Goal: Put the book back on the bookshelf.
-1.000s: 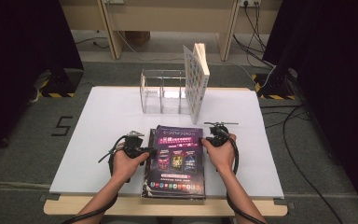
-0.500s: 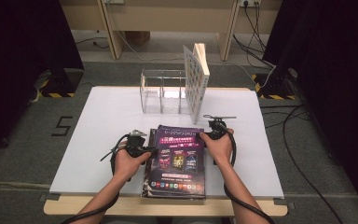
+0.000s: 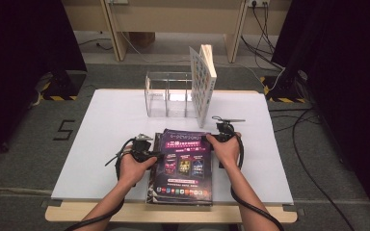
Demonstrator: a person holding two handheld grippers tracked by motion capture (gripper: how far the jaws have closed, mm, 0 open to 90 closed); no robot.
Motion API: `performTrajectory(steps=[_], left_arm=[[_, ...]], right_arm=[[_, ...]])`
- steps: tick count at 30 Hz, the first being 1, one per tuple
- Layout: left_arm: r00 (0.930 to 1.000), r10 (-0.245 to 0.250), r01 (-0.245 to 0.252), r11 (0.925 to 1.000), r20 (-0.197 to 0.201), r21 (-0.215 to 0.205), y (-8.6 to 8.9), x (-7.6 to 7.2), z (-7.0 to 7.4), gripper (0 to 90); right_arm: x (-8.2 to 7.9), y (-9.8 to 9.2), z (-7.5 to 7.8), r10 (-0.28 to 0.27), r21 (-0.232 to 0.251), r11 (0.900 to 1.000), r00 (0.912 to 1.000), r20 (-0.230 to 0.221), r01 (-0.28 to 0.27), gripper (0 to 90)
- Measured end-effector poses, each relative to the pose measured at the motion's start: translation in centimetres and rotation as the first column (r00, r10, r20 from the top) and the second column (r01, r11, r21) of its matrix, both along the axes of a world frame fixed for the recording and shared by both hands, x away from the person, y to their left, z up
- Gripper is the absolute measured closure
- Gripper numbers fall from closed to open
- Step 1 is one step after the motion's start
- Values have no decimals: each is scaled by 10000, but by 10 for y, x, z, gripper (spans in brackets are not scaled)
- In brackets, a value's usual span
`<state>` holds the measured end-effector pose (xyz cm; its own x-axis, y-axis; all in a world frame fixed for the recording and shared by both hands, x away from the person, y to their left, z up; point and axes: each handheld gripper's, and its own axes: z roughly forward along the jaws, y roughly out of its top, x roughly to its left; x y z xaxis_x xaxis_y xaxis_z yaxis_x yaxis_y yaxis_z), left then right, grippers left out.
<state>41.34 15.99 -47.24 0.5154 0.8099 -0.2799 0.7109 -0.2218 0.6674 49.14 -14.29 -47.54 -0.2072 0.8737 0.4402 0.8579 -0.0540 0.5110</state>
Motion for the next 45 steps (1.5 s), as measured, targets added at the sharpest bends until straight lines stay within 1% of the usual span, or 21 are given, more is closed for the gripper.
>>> performTrajectory(steps=[2,5,7,8,10,12,14,16,18,22,24,25,29,30,35,36,39,41,45], left_arm=[[10000,-26,26,10000,-33,18,0,0,0,706],[10000,2,-2,10000,-45,10,0,0,0,707],[10000,20,-20,10000,-6,2,0,0,0,708],[10000,16,-16,10000,8,16,0,0,0,708],[10000,12,-12,10000,24,13,0,0,-1,709],[10000,-7,7,10000,21,5,0,-1,-1,709],[10000,13,-13,10000,54,39,0,-1,-1,709],[10000,14,-15,10000,83,85,-1,-1,-1,708],[9999,-18,17,9999,100,143,-1,-1,0,707],[9999,-2,0,9999,109,170,-1,-1,0,707],[9999,-42,39,9997,121,243,-1,-1,1,707],[9999,-37,34,9997,146,241,-1,-2,0,707],[9998,-62,58,9998,189,186,0,-3,0,706],[9998,-67,64,9998,200,174,0,-3,0,706],[9996,-120,115,9997,263,200,0,-4,-1,704],[9992,-195,187,9995,342,251,0,-4,-1,703],[9988,-205,190,9993,452,328,-1,-5,-1,700],[9986,-211,196,9994,484,301,0,-5,-1,699],[9986,-269,259,9994,465,212,1,-6,-1,690]], right_arm=[[-1,1,1,35,-193,9998,9999,154,-32,536],[-4,4,8,137,-789,9968,9982,592,-90,631],[-7,6,14,232,-1121,9936,9966,787,-143,666],[-8,7,17,260,-1220,9924,9963,820,-158,679],[-10,8,22,266,-1271,9918,9943,1030,-133,703],[-13,8,28,287,-1182,9929,9926,1178,-147,725],[-16,7,34,314,-909,9957,9906,1334,-194,746],[-17,8,37,409,-697,9970,9917,1221,-325,751],[-18,9,37,613,-721,9960,9907,1213,-528,750],[-18,10,36,673,-837,9948,9912,1140,-579,755],[-17,10,37,763,-719,9950,9918,1022,-691,774],[-16,9,37,836,-530,9955,9913,1021,-785,782],[-16,11,43,1064,-444,9937,9899,936,-1026,803],[-17,11,45,1067,-315,9940,9905,867,-1044,806],[-20,12,55,1155,-30,9933,9888,949,-1157,817],[-21,12,56,1176,-21,9930,9884,960,-1179,818],[-23,13,61,1251,-15,9921,9868,1030,-1256,820],[-25,15,63,1310,-35,9913,9853,1097,-1314,823],[-28,14,67,1132,264,9928,9868,1162,-1170,832]])
